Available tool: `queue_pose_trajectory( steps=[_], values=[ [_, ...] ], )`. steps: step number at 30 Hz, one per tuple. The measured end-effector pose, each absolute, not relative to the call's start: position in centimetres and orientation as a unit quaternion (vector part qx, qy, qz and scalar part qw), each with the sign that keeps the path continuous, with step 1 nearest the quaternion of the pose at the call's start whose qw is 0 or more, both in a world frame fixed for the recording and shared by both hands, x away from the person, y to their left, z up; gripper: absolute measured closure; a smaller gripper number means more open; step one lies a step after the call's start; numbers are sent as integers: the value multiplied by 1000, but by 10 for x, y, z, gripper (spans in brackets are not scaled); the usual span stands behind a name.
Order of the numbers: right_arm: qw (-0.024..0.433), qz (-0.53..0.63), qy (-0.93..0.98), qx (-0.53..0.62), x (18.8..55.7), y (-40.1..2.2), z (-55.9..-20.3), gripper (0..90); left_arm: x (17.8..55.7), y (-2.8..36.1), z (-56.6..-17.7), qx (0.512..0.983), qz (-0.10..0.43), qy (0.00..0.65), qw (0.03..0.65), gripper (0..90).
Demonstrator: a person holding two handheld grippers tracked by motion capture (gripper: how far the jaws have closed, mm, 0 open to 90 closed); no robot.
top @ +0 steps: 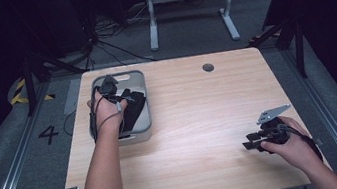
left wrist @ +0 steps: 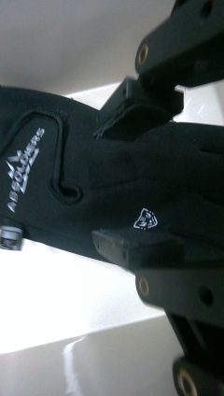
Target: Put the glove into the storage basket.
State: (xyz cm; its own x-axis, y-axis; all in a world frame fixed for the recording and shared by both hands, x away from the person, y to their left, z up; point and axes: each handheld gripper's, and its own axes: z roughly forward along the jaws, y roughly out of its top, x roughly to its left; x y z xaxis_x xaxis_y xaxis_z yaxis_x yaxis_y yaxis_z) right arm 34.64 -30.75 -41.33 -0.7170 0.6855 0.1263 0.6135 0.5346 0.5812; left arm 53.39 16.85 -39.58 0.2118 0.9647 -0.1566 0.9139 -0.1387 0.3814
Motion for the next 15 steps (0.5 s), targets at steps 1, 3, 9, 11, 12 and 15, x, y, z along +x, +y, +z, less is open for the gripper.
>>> queue_pose_trajectory(
  steps=[1, 3, 9, 11, 12, 15],
  values=[
    [59, 308, 875, 369, 347, -307, -413, 609, 533, 169, -395, 754, 69, 621, 204, 436],
    [58, 309, 876, 367, 348, -306, -413, 606, 530, 169, -390, 754, 77, 618, 211, 401],
    [59, 312, 876, 364, 353, -305, -411, 603, 517, 168, -372, 760, 87, 597, 241, 404],
    [61, 312, 876, 363, 356, -305, -410, 603, 511, 167, -367, 762, 95, 590, 251, 408],
    [64, 313, 876, 363, 358, -305, -409, 603, 509, 167, -363, 764, 94, 586, 254, 409],
    [66, 316, 874, 363, 363, -306, -406, 603, 500, 167, -354, 765, 92, 576, 273, 411]
  ],
)
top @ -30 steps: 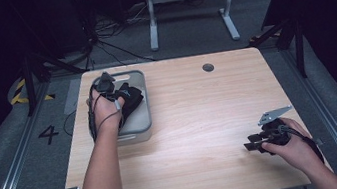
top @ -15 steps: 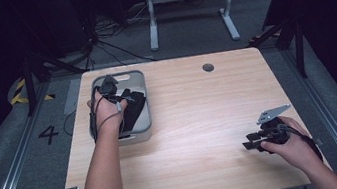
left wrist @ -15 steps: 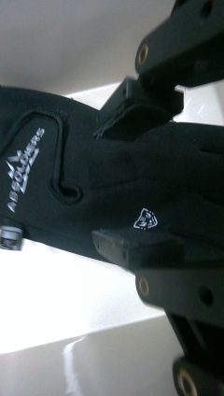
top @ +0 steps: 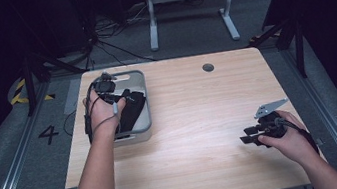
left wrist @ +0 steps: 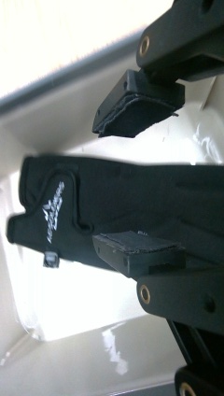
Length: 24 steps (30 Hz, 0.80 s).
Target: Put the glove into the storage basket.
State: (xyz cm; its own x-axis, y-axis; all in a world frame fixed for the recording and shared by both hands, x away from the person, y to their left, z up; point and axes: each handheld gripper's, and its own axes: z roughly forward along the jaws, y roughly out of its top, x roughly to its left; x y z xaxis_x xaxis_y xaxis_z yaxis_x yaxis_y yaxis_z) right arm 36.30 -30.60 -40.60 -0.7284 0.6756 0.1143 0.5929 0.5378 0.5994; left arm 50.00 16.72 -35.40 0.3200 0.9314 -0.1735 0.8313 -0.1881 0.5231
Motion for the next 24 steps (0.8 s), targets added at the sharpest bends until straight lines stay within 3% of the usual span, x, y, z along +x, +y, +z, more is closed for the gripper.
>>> queue_pose_trajectory(
  steps=[24],
  values=[
    [71, 319, 866, 379, 380, -330, -405, 601, 413, 151, -309, 823, 90, 448, 339, 413]
  ],
)
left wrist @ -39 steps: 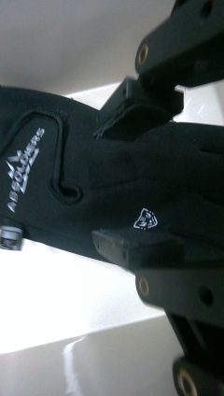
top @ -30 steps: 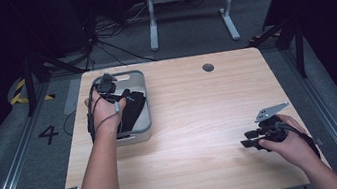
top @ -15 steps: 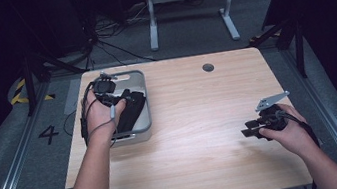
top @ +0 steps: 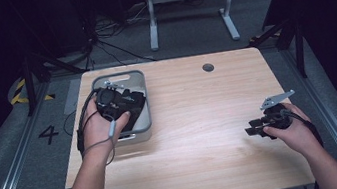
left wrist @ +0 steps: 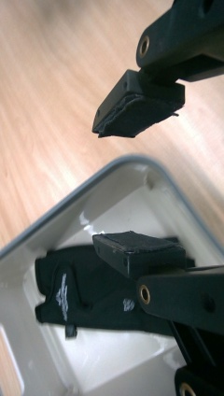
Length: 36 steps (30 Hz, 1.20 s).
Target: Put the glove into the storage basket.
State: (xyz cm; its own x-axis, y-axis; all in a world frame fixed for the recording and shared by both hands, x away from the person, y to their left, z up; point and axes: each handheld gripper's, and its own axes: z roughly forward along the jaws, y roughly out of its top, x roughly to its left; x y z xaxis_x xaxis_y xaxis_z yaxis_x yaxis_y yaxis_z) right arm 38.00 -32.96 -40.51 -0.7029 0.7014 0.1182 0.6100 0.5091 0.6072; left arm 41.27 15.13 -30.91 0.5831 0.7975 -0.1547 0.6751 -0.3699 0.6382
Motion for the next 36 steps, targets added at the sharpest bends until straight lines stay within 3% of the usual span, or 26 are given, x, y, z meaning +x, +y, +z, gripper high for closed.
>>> queue_pose_trajectory(
  steps=[17, 32, 36],
  values=[
    [63, 319, 875, 358, 378, -336, -408, 590, 350, 132, -332, 844, 58, 368, 387, 444],
    [57, 312, 882, 349, 375, -338, -416, 589, 338, 113, -385, 864, 51, 358, 350, 435],
    [54, 312, 885, 341, 375, -336, -420, 581, 339, 110, -403, 866, 25, 350, 357, 428]
  ],
)
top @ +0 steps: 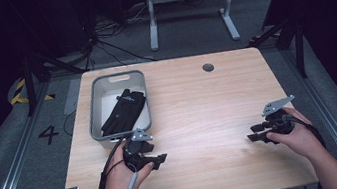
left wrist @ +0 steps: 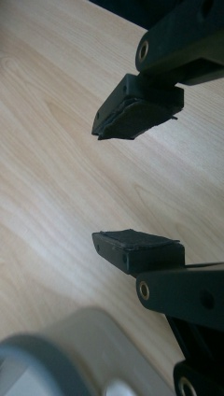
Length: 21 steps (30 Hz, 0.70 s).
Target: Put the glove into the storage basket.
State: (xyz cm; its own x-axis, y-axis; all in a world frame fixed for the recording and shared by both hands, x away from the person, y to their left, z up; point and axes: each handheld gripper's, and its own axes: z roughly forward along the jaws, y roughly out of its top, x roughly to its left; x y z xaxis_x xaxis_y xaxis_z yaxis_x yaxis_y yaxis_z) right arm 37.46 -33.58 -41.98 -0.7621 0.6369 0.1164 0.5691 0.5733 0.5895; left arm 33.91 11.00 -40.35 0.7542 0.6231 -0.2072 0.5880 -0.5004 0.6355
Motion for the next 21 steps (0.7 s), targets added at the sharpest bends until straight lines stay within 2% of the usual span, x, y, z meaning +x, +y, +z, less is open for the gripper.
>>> queue_pose_trajectory(
  steps=[5, 16, 21],
  values=[
    [50, 313, 891, 326, 374, -334, -427, 569, 345, 108, -426, 877, -11, 331, 349, 420],
    [59, 303, 906, 290, 370, -319, -444, 559, 352, 101, -451, 886, 1, 318, 338, 417],
    [64, 310, 907, 279, 368, -314, -445, 549, 354, 103, -454, 883, 12, 326, 337, 388]
  ],
)
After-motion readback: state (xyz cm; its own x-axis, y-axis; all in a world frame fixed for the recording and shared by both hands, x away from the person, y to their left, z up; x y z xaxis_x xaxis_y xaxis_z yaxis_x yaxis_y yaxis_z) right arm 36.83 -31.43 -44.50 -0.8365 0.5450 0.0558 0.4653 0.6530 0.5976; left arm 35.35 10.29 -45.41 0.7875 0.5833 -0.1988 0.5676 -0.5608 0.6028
